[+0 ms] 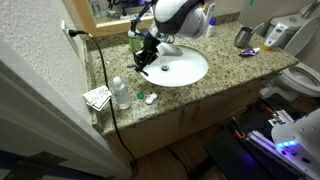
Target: Put the shaving stick on the right side of the sink
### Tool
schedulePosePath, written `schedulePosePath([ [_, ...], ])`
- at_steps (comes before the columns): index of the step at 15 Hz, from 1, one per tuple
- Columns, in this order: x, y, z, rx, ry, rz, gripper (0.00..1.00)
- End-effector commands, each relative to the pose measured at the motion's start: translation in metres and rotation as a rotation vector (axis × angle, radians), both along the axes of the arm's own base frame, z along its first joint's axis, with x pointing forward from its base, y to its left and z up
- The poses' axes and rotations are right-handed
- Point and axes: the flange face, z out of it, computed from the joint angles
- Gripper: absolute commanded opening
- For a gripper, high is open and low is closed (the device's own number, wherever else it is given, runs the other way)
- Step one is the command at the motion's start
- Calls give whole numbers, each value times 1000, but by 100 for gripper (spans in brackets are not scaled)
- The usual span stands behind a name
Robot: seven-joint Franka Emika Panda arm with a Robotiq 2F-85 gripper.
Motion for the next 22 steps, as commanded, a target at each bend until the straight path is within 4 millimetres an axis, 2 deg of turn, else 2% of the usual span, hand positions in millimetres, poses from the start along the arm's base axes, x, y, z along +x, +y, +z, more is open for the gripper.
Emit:
schedulePosePath([
  [1, 7, 18, 4, 12, -11, 8, 15],
  [3, 14, 32, 4, 29, -20, 14, 15],
  [4, 17, 32, 3, 30, -20, 12, 4],
  [5, 23, 33, -10, 10, -37, 2, 4],
  [9, 31, 47, -32, -2, -112, 6, 4],
  [13, 35, 46, -59, -76, -119, -14, 4],
  [17, 28, 43, -65, -144, -96, -29, 4],
  [18, 28, 43, -66, -152, -91, -41, 40],
  [20, 23, 46, -65, -149, -62, -44, 47],
  [22, 19, 47, -54, -150, -42, -56, 61],
])
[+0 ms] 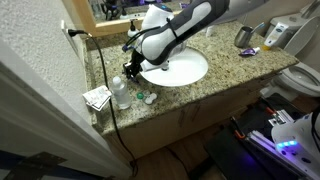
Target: Put the shaving stick on the right side of the sink
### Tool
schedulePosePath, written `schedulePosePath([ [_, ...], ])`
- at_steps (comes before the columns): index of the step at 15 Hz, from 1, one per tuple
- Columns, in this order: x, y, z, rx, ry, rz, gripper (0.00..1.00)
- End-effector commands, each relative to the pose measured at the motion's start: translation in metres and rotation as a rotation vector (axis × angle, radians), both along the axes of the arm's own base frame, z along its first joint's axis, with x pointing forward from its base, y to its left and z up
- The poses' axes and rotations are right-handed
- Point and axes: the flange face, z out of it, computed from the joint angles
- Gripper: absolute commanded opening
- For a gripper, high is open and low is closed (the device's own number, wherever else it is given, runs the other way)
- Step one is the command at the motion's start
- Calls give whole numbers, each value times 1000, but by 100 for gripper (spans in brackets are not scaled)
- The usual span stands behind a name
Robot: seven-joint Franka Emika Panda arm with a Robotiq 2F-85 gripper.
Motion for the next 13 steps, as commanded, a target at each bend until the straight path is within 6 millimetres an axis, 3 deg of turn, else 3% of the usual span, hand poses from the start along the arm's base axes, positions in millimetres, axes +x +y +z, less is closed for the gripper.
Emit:
schedulePosePath([
  [1, -10, -3, 19, -42, 46, -23, 67],
  [6, -23, -32, 76, -77, 6, -115, 99],
  [7, -25, -44, 81, -67, 20, -141, 100],
  [8, -8, -19, 67, -44, 1, -106, 92],
  [10, -14, -33, 83, -51, -1, -128, 100],
  [13, -19, -38, 83, -58, 6, -132, 100],
])
